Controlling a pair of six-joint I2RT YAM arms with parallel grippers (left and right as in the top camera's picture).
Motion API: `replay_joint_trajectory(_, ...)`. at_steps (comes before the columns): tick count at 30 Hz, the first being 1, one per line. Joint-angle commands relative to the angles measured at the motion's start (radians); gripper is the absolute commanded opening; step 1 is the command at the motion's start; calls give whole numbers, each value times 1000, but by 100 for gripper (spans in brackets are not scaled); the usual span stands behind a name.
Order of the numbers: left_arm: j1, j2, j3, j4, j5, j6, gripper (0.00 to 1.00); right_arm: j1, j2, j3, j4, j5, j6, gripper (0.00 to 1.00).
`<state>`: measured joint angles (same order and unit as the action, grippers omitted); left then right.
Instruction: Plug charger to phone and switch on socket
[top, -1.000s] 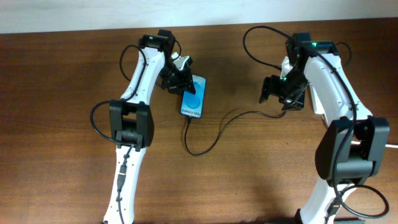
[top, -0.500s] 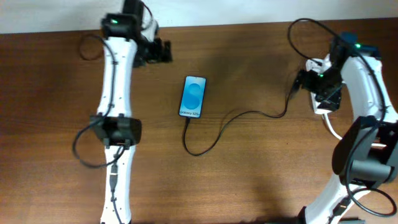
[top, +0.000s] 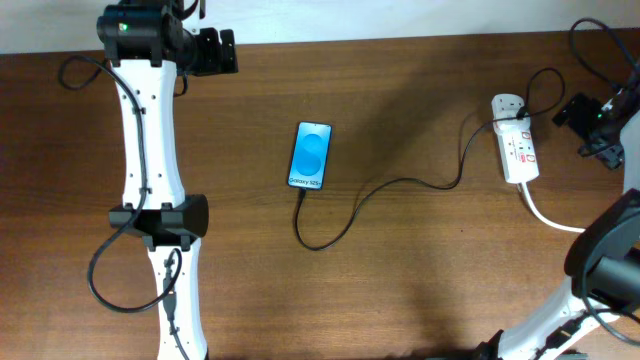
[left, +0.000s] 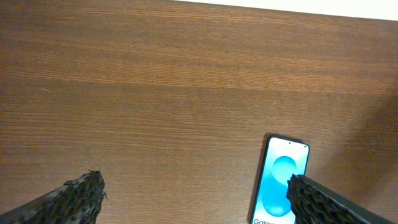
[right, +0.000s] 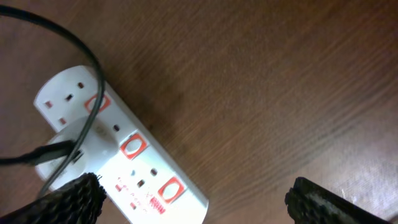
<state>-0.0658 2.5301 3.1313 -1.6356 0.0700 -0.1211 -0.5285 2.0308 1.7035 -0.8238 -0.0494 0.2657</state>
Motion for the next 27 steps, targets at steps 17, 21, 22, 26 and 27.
replay_joint_trajectory(17,3,2,0,-2,-15,-9,99,5,203,1,114,-165,-131,99)
replay_joint_trajectory(21,3,2,0,-2,-15,-9,99,6,204,-11,123,-164,-131,98)
replay_joint_trajectory(22,2,2,0,-2,-15,-9,100,5,204,-15,127,-164,-130,98)
replay_joint_trajectory(26,3,2,0,-2,-15,-9,99,11,208,-19,129,-164,-129,98)
replay_joint_trajectory(27,3,2,0,-2,-15,-9,99,18,215,-19,129,-160,-131,98)
